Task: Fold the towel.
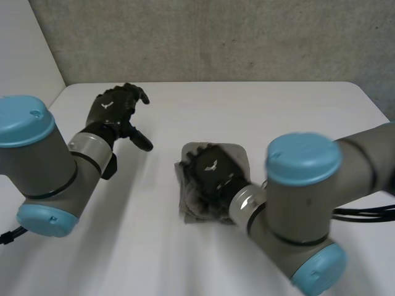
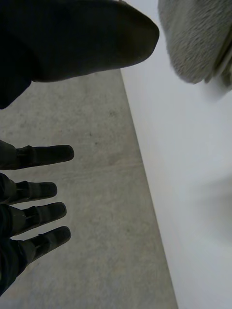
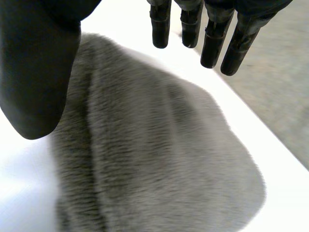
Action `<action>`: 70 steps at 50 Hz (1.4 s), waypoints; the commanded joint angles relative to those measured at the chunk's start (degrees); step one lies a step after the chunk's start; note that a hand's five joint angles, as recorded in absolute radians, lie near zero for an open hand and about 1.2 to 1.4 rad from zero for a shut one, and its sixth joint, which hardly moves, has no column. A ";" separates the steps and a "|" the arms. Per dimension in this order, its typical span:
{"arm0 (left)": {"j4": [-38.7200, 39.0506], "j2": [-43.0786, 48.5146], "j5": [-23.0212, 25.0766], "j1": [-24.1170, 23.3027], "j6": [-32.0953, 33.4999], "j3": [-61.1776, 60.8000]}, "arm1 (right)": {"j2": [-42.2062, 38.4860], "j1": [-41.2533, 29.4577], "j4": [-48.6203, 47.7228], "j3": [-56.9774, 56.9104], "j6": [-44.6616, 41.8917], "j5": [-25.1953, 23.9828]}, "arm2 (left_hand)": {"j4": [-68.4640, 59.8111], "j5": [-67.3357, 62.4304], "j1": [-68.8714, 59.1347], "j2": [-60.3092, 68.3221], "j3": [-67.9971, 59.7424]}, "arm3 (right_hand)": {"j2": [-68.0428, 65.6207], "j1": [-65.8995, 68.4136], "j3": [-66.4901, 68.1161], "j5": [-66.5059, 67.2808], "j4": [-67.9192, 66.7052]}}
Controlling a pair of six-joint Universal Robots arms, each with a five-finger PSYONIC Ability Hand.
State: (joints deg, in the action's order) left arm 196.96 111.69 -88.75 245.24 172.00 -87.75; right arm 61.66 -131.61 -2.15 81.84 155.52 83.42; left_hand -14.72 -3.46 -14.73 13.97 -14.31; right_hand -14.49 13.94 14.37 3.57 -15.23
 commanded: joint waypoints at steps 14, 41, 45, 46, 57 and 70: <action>0.53 8.37 5.78 -9.52 0.27 2.58 | 1.99 17.44 0.04 2.01 19.44 -4.31 | 4.17 2.91 4.18 -3.42 3.76 | 4.49 -3.94 -4.37 -3.57 5.23; -0.35 12.94 5.43 -9.17 1.15 0.03 | -6.64 16.82 -2.60 2.10 24.66 -7.39 | 4.17 2.91 4.18 -3.42 3.76 | 4.49 -3.94 -4.37 -3.57 5.23; -0.35 13.20 5.34 -9.25 2.11 0.03 | -6.82 16.73 -2.69 2.01 24.57 -7.13 | 4.17 2.91 4.18 -3.42 3.76 | 4.49 -3.94 -4.37 -3.57 5.23; -0.35 13.20 5.34 -9.25 2.11 0.03 | -6.90 16.73 -2.60 2.01 24.57 -7.13 | 4.17 2.91 4.18 -3.42 3.76 | 4.49 -3.94 -4.37 -3.57 5.23; -1.85 6.34 5.34 -8.73 3.69 1.79 | 1.78 16.82 -2.07 1.48 24.83 -6.60 | 4.17 2.91 4.18 -3.42 3.76 | 4.49 -3.94 -4.37 -3.57 5.23; -25.30 -9.29 4.03 1.81 3.69 12.33 | 16.39 17.00 3.90 -2.82 19.74 11.33 | 4.17 2.91 4.18 -3.42 3.76 | 4.49 -3.94 -4.37 -3.57 5.23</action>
State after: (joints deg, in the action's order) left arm 178.65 107.35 -83.57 241.20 175.98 -78.18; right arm 74.07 -114.85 -1.27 81.20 178.79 88.62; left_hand -14.72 -3.46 -14.73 13.97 -14.31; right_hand -14.48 13.63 14.01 3.57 -15.20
